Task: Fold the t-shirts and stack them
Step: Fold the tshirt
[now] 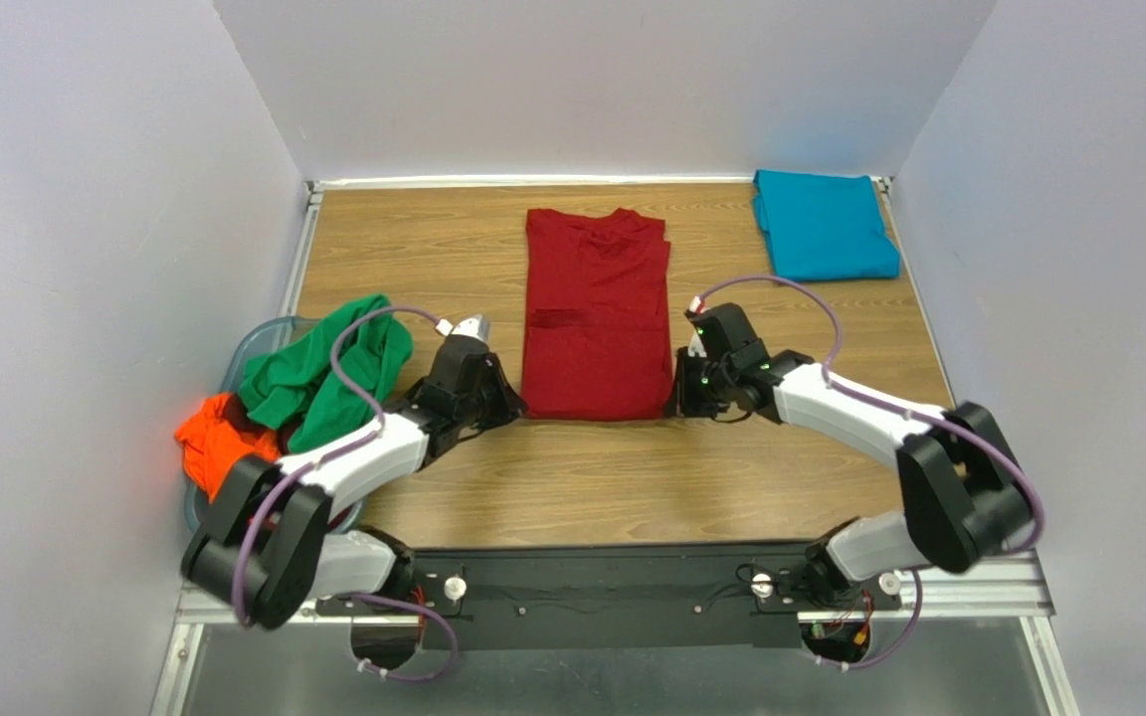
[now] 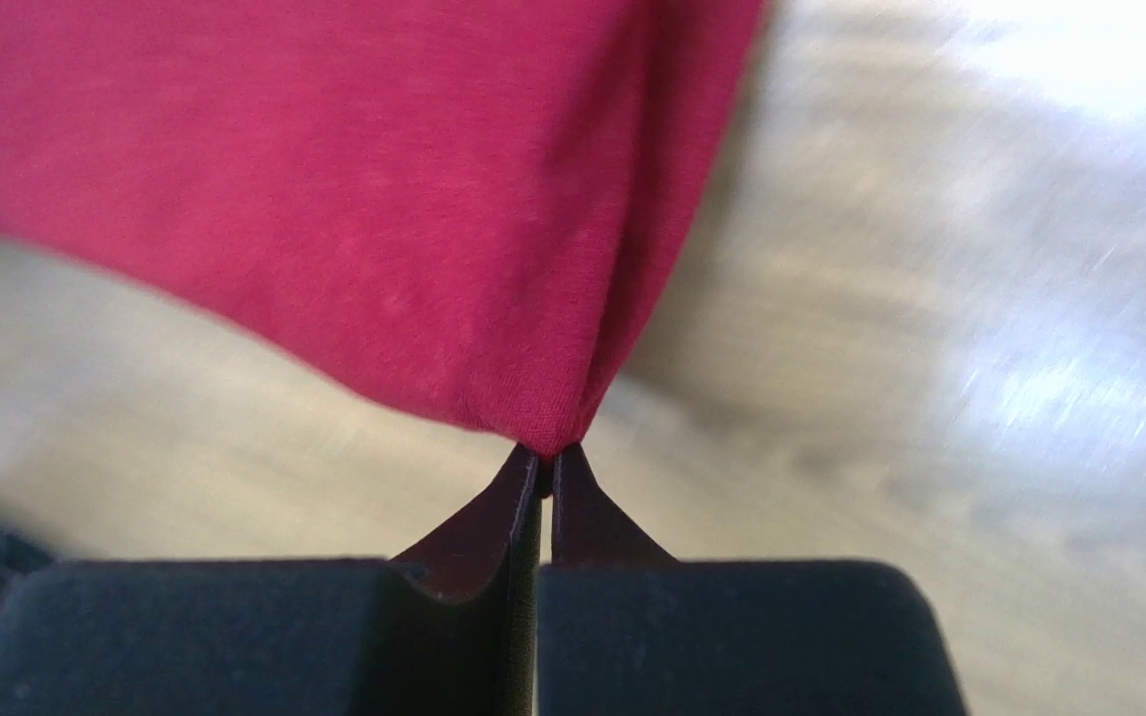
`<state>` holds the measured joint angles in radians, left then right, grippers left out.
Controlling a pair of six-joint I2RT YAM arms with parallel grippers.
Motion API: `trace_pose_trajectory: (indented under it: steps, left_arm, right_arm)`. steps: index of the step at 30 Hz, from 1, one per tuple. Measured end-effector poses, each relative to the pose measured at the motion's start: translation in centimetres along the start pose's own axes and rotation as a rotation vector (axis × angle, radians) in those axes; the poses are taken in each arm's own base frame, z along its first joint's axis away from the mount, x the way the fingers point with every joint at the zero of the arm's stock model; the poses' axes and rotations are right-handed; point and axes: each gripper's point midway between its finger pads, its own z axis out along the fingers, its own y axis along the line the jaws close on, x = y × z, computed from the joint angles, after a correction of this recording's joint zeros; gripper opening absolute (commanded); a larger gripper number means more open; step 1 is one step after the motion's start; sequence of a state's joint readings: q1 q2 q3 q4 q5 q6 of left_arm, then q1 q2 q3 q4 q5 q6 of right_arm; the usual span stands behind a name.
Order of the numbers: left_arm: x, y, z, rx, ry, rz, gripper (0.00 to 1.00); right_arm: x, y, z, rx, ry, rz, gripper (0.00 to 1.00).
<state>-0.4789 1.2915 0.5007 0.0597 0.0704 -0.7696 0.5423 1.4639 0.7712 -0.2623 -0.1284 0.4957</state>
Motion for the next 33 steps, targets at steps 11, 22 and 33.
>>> trace_pose_trajectory:
  steps: [11,22,33]
  left_arm:
    - [-3.3,-4.9,-10.3,0.215,-0.195,-0.076,0.0]
    - [-5.8,-8.1,-17.8,0.369,-0.334,-0.088,0.0]
    - [-7.6,-7.8,-17.8,0.273,-0.352,-0.097,0.0]
  right_arm:
    - [1.2,5.3,-9.8,-0.249,0.024,-0.037,0.07]
    - [1.5,9.2,-16.9,-0.445,0.017,-0.061,0.07]
    - [-0.2,9.6,-17.1,-0.41,-0.012,-0.026,0.07]
